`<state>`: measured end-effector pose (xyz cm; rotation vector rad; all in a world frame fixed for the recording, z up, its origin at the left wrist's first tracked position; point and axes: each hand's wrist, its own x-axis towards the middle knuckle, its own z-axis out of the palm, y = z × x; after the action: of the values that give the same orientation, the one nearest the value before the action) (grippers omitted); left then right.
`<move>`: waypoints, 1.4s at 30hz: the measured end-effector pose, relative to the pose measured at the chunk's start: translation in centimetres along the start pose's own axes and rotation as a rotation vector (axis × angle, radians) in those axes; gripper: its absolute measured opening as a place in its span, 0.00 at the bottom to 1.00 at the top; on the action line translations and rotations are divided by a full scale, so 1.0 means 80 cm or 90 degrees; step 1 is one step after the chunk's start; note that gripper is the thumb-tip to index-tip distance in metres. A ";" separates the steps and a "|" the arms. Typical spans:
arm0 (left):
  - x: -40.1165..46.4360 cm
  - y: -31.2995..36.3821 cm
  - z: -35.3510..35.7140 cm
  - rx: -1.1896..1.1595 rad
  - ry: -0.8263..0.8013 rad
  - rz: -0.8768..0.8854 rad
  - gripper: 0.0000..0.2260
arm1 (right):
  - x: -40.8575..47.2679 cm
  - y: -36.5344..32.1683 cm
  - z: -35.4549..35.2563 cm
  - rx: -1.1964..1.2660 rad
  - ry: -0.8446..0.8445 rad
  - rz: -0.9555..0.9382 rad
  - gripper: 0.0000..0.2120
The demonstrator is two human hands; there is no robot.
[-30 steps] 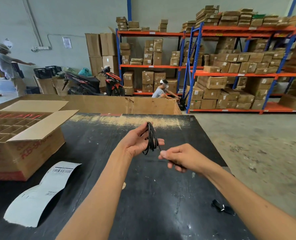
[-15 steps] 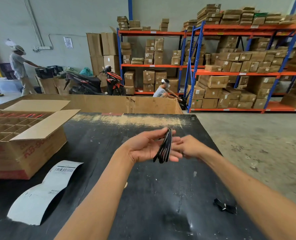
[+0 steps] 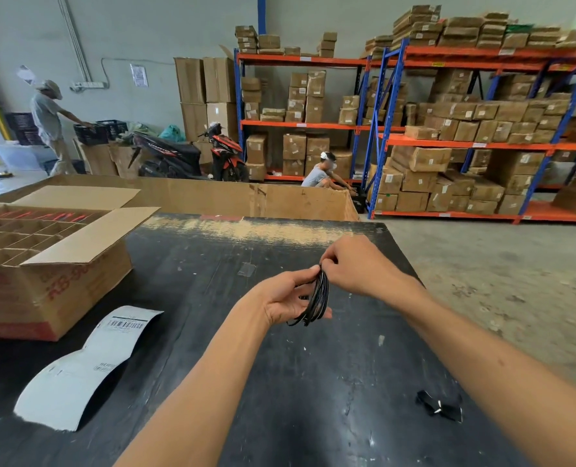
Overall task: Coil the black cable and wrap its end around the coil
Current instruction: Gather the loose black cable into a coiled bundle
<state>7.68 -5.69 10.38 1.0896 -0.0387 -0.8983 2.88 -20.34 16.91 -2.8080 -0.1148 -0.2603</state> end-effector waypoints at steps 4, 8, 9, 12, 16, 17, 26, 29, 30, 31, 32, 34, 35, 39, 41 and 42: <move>0.007 -0.003 -0.002 -0.099 0.026 0.040 0.17 | -0.019 -0.008 0.018 0.017 0.120 -0.001 0.11; 0.007 0.004 -0.002 -0.202 0.033 0.073 0.09 | -0.035 -0.005 0.044 -0.011 0.179 -0.060 0.14; 0.008 0.007 -0.002 -0.197 0.041 0.081 0.08 | -0.038 -0.004 0.050 -0.009 0.195 -0.075 0.14; 0.008 0.012 0.001 -0.174 0.043 0.099 0.08 | -0.043 0.002 0.061 0.029 0.259 -0.097 0.12; 0.008 0.016 0.009 -0.147 0.072 0.113 0.09 | -0.036 0.009 0.063 0.163 0.286 -0.027 0.07; 0.008 0.016 0.011 -0.132 0.079 0.120 0.10 | -0.035 0.012 0.064 0.174 0.285 -0.005 0.07; 0.004 0.012 0.002 -0.045 0.119 0.146 0.13 | -0.025 0.034 0.027 0.161 0.211 -0.058 0.06; 0.000 0.012 0.001 0.016 0.148 0.115 0.14 | -0.014 0.046 0.013 0.165 0.121 -0.087 0.13; -0.001 0.013 0.003 0.037 0.163 0.112 0.14 | -0.012 0.049 0.014 0.176 0.085 -0.104 0.15; -0.001 0.013 0.006 0.062 0.186 0.113 0.13 | -0.011 0.050 0.016 0.196 0.056 -0.117 0.16; -0.001 0.012 0.008 0.089 0.212 0.117 0.12 | -0.011 0.050 0.019 0.220 0.035 -0.124 0.17; -0.002 0.009 0.011 0.143 0.256 0.140 0.11 | -0.010 0.050 0.028 0.251 0.015 -0.115 0.17; -0.002 0.007 0.012 0.165 0.266 0.160 0.10 | -0.010 0.050 0.032 0.253 0.009 -0.106 0.16; 0.000 0.000 0.012 0.218 0.270 0.262 0.18 | -0.011 0.045 0.041 0.235 0.023 -0.114 0.14; -0.001 -0.001 0.011 0.246 0.280 0.302 0.24 | -0.011 0.042 0.045 0.218 0.029 -0.128 0.15; -0.001 -0.001 0.011 0.252 0.275 0.313 0.25 | -0.010 0.042 0.046 0.218 0.023 -0.125 0.15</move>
<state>7.19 -6.29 10.81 1.5398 -0.1240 -0.2034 3.04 -22.35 12.30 -2.4513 -0.3897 -0.3052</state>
